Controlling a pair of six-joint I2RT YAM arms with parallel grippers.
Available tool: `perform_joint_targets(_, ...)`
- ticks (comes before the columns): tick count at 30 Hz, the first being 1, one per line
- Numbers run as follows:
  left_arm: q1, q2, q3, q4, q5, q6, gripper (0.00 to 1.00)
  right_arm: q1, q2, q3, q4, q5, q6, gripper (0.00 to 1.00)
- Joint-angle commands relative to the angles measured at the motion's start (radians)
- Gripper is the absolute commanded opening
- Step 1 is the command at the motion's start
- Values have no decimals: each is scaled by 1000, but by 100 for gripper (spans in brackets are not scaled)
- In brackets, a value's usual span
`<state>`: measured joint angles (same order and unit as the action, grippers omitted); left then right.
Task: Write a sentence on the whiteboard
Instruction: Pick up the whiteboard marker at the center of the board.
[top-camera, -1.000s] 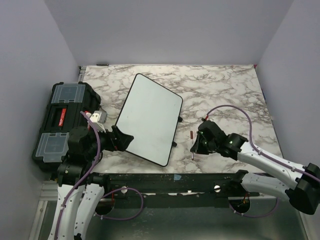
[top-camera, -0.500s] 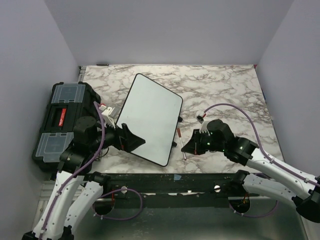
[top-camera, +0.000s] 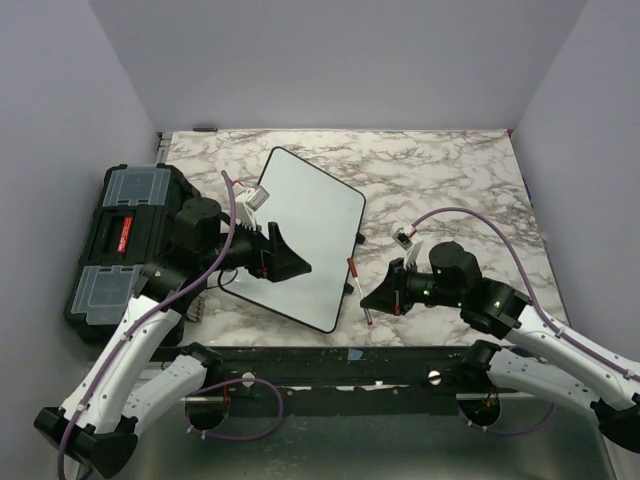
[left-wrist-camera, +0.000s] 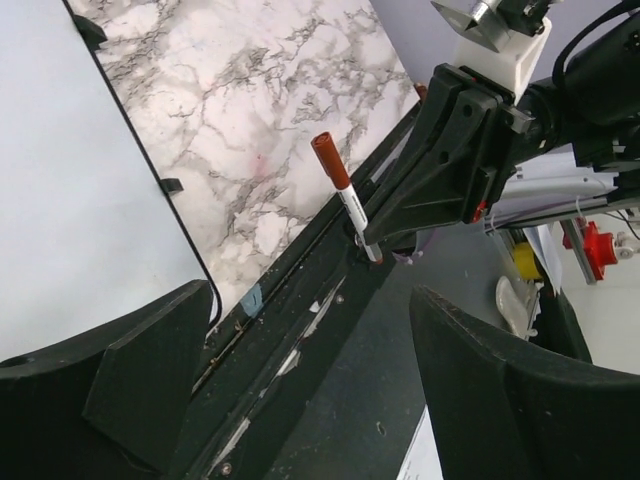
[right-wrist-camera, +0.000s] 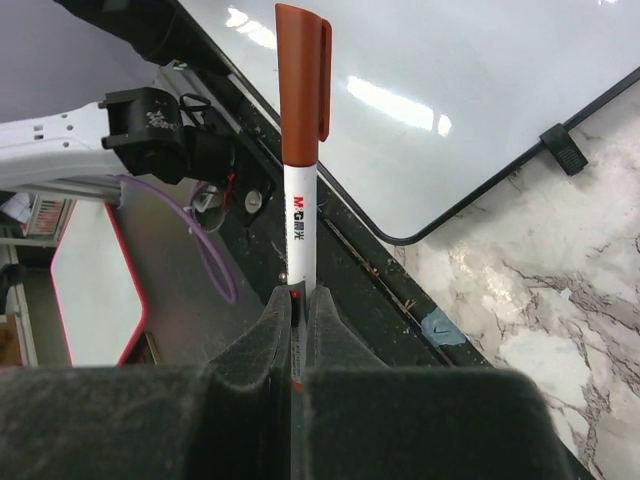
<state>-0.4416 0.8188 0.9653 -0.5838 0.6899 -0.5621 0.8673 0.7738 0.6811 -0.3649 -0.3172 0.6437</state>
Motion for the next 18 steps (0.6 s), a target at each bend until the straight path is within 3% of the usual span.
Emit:
perform_joint_targets(1, -30, 26, 54, 7, 41, -7, 80, 7, -19, 41, -19, -49, -38, 1)
perform_joint_targets(18, -175, 166, 134, 37, -40, -42, 73, 9, -40, 52, -17, -111, -59, 1)
